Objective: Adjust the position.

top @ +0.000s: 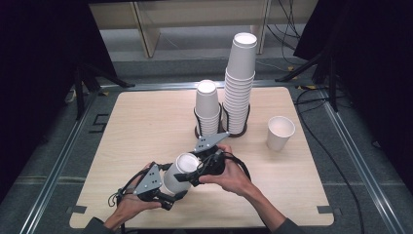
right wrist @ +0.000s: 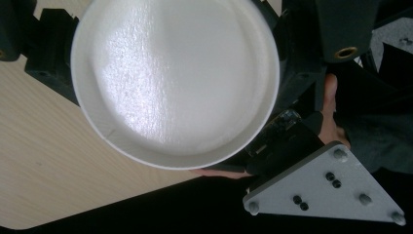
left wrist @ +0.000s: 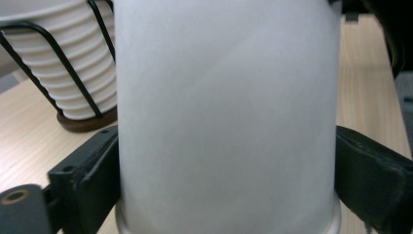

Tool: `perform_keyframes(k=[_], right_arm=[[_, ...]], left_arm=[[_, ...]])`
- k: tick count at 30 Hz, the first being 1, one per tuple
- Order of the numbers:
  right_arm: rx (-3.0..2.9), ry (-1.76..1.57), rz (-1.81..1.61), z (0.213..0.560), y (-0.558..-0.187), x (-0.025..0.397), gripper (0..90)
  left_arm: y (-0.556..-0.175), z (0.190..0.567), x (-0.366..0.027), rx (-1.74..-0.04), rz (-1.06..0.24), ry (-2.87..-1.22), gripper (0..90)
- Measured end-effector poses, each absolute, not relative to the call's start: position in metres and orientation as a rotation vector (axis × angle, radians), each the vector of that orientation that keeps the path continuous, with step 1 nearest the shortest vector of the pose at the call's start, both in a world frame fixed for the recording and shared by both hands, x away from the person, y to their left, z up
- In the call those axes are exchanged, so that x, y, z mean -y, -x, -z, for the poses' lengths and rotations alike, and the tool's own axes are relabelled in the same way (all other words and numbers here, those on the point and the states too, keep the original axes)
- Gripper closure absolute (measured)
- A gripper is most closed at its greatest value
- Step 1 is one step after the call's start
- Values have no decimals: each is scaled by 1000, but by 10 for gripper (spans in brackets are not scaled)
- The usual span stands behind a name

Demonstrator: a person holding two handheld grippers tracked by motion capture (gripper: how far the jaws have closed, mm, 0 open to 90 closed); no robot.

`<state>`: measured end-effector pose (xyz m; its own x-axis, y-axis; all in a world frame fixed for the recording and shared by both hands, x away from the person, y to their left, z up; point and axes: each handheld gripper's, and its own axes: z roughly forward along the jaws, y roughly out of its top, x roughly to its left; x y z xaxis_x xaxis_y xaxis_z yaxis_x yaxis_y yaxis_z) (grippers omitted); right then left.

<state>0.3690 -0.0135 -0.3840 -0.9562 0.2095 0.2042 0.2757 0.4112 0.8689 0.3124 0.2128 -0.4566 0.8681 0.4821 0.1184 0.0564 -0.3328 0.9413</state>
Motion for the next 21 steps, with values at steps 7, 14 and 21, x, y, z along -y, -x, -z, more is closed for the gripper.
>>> perform_keyframes(k=[7, 14, 21], right_arm=[[2522, 518, 1694, 380, -375, 27, 232], [2444, 596, 1791, 377, -383, 41, 233], [2315, 645, 1925, 370, -388, 54, 233]], left_arm=[[-313, 452, -219, -420, -437, -1796, 79], [-316, 449, -227, -480, -436, -1691, 130], [-315, 448, -227, -487, -427, -1637, 144]])
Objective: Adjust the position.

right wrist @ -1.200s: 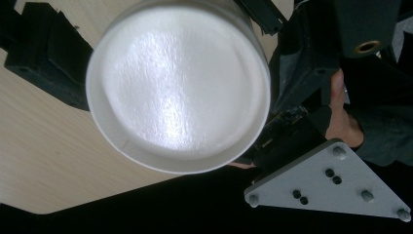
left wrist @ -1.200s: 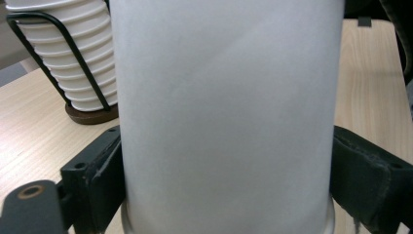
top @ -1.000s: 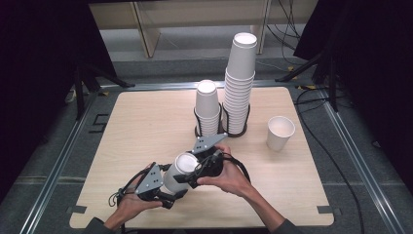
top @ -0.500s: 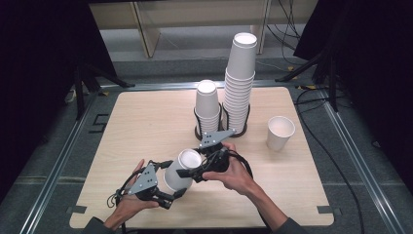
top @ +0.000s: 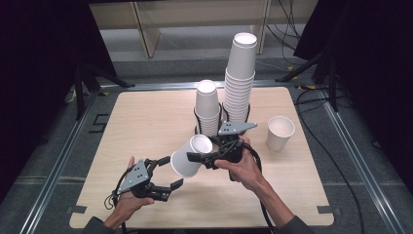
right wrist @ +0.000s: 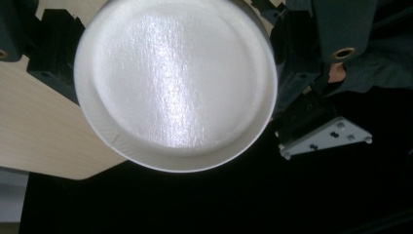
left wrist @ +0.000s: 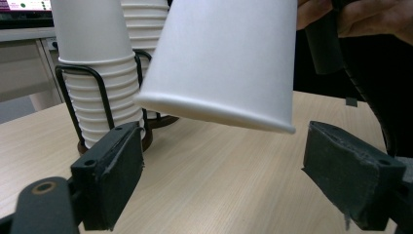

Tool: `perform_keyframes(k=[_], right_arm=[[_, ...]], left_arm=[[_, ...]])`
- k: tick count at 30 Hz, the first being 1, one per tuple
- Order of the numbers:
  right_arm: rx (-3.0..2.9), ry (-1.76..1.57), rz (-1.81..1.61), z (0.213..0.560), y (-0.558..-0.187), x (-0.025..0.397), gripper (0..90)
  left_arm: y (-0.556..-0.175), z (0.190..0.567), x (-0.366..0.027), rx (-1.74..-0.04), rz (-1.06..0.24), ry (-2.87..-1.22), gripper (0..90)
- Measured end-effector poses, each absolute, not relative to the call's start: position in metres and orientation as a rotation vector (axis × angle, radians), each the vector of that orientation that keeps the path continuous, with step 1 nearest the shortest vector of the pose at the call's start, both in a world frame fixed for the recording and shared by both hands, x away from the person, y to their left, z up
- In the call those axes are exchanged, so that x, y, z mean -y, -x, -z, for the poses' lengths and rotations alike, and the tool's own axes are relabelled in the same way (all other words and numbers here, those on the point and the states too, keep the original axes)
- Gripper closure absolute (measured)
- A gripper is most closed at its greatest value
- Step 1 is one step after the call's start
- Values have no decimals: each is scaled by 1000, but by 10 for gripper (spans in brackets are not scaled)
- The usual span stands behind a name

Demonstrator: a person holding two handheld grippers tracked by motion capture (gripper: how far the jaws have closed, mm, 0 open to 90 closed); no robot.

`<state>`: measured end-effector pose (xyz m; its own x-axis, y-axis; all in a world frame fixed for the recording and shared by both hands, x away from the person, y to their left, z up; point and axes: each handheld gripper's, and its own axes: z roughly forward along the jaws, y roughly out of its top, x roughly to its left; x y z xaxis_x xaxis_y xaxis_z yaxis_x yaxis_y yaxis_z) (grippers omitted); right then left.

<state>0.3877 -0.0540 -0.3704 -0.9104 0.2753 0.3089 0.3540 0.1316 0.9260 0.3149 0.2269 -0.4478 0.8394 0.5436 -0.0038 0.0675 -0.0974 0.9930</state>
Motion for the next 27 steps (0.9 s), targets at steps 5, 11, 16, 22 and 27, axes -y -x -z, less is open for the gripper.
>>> perform_keyframes(k=[5, 11, 16, 22, 27], right_arm=[[2251, 632, 1940, 371, -386, 50, 234], [2224, 620, 1911, 374, -384, 44, 234], [2225, 592, 1925, 377, -385, 42, 235], [2175, 595, 1889, 381, -383, 37, 235], [2156, 583, 1893, 384, -382, 32, 235]], left_arm=[[-316, 448, -226, -496, -427, -1616, 139], [-316, 448, -225, -528, -443, -1628, 42], [-317, 448, -224, -525, -451, -1613, 0], [-316, 448, -223, -527, -452, -1625, 0], [-316, 448, -222, -500, -453, -1619, 0]])
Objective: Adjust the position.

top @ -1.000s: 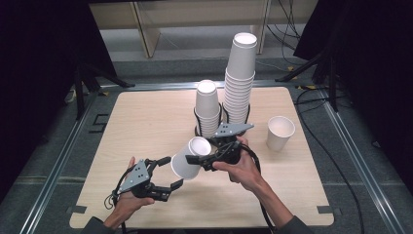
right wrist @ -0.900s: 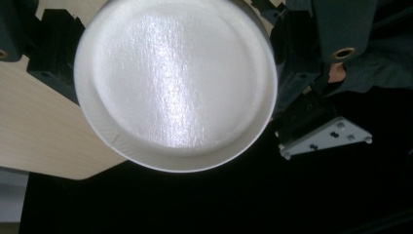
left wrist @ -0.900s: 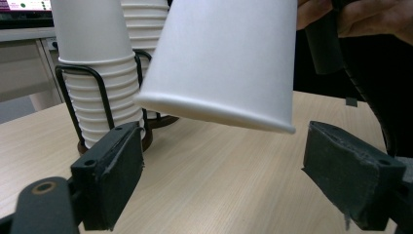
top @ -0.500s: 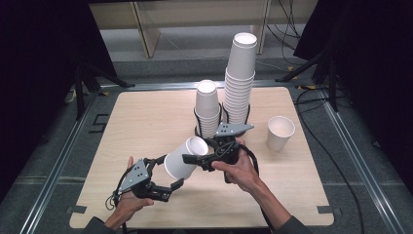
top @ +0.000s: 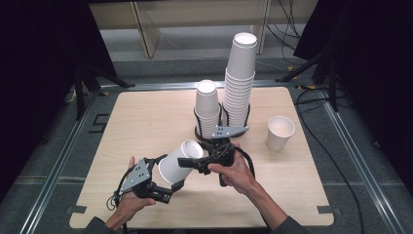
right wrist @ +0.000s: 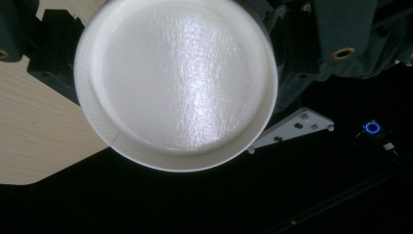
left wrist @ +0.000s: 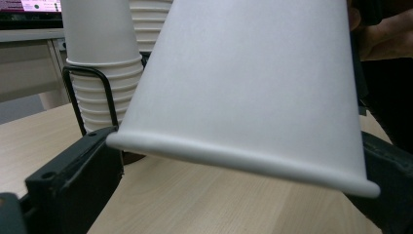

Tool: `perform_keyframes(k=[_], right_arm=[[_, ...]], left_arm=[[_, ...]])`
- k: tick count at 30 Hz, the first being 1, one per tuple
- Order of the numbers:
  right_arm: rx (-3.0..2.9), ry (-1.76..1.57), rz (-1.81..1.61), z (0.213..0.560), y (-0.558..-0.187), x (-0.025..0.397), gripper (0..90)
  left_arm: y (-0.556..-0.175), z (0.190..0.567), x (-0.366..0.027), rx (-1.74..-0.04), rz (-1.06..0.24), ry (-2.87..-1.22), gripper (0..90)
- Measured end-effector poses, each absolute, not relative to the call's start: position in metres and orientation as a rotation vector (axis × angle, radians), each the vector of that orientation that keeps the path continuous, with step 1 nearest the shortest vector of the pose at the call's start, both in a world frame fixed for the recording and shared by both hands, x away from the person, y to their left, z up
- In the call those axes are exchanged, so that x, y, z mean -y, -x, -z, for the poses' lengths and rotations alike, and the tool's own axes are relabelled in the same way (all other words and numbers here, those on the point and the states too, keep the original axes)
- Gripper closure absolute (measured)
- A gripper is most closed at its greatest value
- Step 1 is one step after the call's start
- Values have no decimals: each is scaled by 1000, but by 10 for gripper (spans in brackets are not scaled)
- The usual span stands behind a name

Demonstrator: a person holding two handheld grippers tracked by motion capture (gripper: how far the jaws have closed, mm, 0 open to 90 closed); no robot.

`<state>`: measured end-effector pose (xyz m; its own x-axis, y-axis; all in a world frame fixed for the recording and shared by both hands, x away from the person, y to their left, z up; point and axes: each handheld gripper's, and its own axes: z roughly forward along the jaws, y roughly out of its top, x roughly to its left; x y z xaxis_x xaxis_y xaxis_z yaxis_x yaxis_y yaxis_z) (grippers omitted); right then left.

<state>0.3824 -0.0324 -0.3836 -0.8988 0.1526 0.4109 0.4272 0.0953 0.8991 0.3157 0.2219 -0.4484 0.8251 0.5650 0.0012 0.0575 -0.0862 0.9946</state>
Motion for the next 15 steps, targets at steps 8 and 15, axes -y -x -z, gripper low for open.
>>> perform_keyframes(k=[8, 15], right_arm=[[2139, 586, 1860, 389, -384, 31, 235], [2157, 574, 1840, 390, -385, 32, 225]], left_arm=[[-314, 447, -224, -494, -445, -1647, 42], [-316, 445, -224, -471, -432, -1666, 78]])
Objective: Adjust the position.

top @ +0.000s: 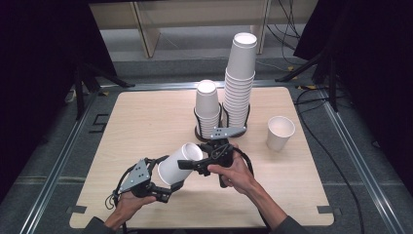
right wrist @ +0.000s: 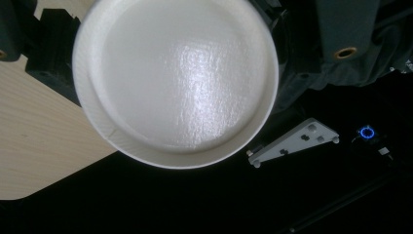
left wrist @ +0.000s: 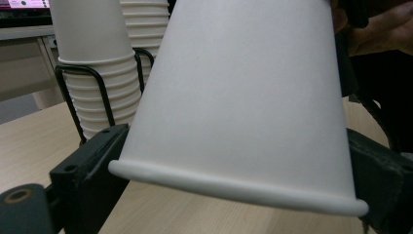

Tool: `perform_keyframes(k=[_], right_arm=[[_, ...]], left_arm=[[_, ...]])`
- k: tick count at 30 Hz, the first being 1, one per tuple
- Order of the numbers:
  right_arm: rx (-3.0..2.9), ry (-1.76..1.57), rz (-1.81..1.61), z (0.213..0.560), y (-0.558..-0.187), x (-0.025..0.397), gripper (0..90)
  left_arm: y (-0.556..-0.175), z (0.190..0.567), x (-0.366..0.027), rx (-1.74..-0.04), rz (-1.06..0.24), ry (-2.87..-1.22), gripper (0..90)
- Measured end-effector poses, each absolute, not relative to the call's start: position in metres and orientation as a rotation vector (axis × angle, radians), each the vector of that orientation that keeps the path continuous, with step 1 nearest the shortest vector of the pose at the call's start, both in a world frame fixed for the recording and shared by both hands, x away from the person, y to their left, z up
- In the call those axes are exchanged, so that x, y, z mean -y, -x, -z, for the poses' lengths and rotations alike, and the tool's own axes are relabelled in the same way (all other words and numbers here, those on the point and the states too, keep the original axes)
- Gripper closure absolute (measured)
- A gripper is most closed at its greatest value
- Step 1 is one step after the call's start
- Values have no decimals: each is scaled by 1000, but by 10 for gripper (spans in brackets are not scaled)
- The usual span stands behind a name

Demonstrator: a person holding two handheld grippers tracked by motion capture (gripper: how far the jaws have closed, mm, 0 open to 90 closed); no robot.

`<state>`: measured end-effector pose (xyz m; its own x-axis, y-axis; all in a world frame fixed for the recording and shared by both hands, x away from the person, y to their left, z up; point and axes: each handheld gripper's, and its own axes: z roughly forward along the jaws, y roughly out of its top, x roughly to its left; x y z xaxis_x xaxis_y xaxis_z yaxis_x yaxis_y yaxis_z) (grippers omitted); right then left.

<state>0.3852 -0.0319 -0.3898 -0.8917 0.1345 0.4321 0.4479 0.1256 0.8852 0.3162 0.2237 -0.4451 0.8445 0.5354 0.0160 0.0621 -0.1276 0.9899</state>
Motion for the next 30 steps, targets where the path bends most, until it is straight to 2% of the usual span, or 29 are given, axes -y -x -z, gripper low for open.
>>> perform_keyframes(k=[6, 14, 19, 30], right_arm=[[2404, 498, 1747, 378, -383, 38, 172], [2707, 346, 1589, 362, -376, 47, 157], [2762, 265, 1512, 362, -374, 47, 154], [2846, 147, 1279, 372, -366, 36, 156]], left_arm=[[-316, 445, -225, -460, -406, -1781, 88], [-315, 447, -221, -424, -373, -1879, 91], [-314, 448, -218, -374, -353, -1943, 92], [-311, 449, -216, -347, -330, -1955, 92]])
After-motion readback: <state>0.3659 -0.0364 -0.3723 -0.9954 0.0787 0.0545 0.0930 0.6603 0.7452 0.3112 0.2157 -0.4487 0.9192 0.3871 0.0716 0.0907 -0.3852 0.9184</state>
